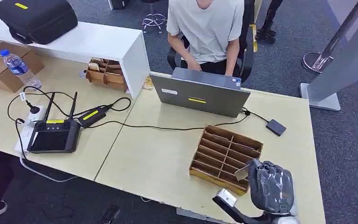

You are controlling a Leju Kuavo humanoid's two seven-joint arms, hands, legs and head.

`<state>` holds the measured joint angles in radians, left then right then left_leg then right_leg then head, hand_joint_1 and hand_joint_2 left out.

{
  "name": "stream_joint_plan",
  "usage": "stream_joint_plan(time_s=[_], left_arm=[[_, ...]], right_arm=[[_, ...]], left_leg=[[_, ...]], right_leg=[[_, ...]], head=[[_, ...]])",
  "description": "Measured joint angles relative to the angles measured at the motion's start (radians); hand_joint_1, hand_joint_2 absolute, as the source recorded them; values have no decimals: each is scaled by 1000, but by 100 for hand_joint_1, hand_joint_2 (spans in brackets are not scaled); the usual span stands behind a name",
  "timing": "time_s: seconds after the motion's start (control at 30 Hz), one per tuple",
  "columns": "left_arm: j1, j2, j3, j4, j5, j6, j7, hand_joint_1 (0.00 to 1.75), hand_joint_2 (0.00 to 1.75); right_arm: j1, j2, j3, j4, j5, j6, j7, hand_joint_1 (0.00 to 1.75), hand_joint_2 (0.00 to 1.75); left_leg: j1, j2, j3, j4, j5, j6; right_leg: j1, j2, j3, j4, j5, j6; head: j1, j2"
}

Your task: Pass the card to the sensor for recognition and then transmit it.

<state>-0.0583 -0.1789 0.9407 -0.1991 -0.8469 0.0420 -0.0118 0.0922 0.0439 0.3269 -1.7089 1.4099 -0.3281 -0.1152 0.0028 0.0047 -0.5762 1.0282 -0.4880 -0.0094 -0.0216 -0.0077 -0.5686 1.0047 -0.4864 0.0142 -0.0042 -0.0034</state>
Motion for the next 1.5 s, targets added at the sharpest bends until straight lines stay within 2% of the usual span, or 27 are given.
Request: stream_joint_plan(time_s=[0.2,0.4,0.6,0.8,0.97,1.17,1.27,1.5], left_arm=[[0,0,2,0,-23,-1,0,0,175],[-1,0,2,0,-69,-11,2,0,175],[-3,0,0,0,-95,-14,2,0,175],[-6,0,-5,0,-111,-19,2,0,175],[-16,0,-18,0,-143,-27,10,0,175],[-27,-1,-38,0,-187,-30,21,0,175],[-33,-1,-47,0,-198,-31,21,0,175],[-37,-3,-55,0,-208,-34,21,0,175]], right_arm=[[-25,0,5,-49,-8,-8,12,175,175],[-148,0,3,-58,27,-18,62,175,175],[-303,0,-3,-49,74,33,85,175,175],[-383,0,-3,-28,107,64,100,175,175],[-488,0,-2,55,146,108,160,175,175],[-622,-26,43,238,146,124,307,175,175],[-677,-40,81,322,146,134,343,175,175],[-729,-47,109,424,146,143,368,175,175]], left_leg=[[0,0,0,0,0,0],[0,1,0,0,0,0],[0,0,0,0,1,-1],[0,0,0,0,1,-1],[0,0,0,0,1,-1],[0,0,0,0,2,-2],[0,-1,0,0,2,-2],[0,-1,0,0,2,-2]], right_leg=[[0,0,0,0,0,0],[0,0,0,0,0,0],[0,0,0,0,1,0],[0,1,0,0,1,0],[0,0,0,0,1,0],[0,0,0,1,2,-1],[0,0,0,1,2,-1],[0,0,0,1,2,-1]], head=[[0,0],[0,0],[0,0],[0,0],[0,0],[0,0],[0,0],[0,0]])
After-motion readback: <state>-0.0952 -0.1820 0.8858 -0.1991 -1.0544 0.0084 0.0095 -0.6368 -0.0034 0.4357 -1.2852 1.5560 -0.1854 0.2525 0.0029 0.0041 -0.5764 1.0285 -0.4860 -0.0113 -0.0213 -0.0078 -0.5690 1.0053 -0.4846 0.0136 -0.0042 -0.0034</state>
